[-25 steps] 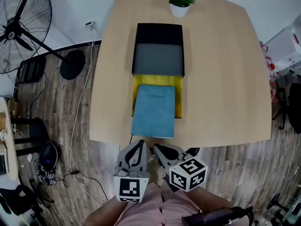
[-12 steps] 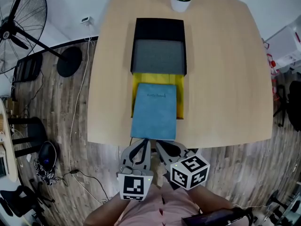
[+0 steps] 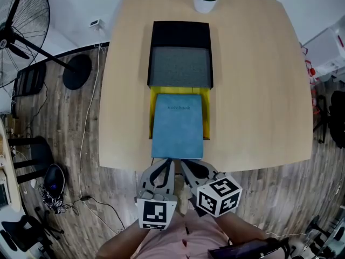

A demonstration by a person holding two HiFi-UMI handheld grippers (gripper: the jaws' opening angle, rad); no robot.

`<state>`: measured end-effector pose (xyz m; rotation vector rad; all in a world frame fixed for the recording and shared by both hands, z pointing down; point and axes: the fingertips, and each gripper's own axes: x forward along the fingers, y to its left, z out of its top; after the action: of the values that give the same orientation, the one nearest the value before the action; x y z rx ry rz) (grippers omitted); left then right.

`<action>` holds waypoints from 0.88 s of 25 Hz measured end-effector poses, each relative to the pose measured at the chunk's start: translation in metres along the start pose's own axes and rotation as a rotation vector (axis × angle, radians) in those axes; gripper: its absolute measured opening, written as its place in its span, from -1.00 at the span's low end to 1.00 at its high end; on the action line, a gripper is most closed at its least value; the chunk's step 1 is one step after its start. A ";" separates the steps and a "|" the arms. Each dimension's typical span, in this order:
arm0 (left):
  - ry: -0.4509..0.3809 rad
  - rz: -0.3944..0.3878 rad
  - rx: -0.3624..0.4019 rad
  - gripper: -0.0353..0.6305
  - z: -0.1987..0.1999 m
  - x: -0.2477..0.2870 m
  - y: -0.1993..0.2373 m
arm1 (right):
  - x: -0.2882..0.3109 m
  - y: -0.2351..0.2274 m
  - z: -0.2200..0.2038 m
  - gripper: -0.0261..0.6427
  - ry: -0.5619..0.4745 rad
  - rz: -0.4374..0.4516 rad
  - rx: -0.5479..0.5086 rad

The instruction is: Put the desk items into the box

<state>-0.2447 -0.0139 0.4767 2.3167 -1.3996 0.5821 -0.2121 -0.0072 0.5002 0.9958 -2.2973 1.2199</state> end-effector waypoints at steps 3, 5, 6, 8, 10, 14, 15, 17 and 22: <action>-0.001 -0.005 -0.002 -0.86 0.004 0.004 0.000 | 0.001 -0.003 0.004 -0.91 -0.004 -0.007 0.007; 0.002 -0.010 0.006 -0.86 0.004 0.007 0.001 | 0.002 -0.006 0.006 -0.91 -0.004 -0.010 0.014; 0.003 -0.012 0.007 -0.86 0.005 0.009 0.002 | 0.003 -0.007 0.007 -0.91 -0.004 -0.011 0.017; 0.006 -0.016 0.010 -0.86 0.007 0.012 0.004 | 0.005 -0.009 0.010 -0.91 -0.007 -0.014 0.020; 0.004 -0.016 0.007 -0.86 0.009 0.015 0.006 | 0.007 -0.011 0.012 -0.91 -0.009 -0.018 0.023; 0.005 -0.026 0.024 -0.86 0.012 0.021 0.008 | 0.009 -0.011 0.017 -0.91 -0.018 -0.015 0.025; 0.004 -0.027 0.030 -0.86 0.013 0.022 0.009 | 0.009 -0.011 0.018 -0.91 -0.021 -0.014 0.026; 0.000 -0.029 0.036 -0.86 0.014 0.024 0.010 | 0.010 -0.012 0.019 -0.91 -0.022 -0.015 0.026; -0.005 -0.026 0.045 -0.86 0.013 0.029 0.010 | 0.008 -0.013 0.015 -0.91 -0.024 -0.019 0.023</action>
<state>-0.2392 -0.0464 0.4824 2.3698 -1.3699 0.6063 -0.2076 -0.0281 0.5036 1.0440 -2.2913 1.2357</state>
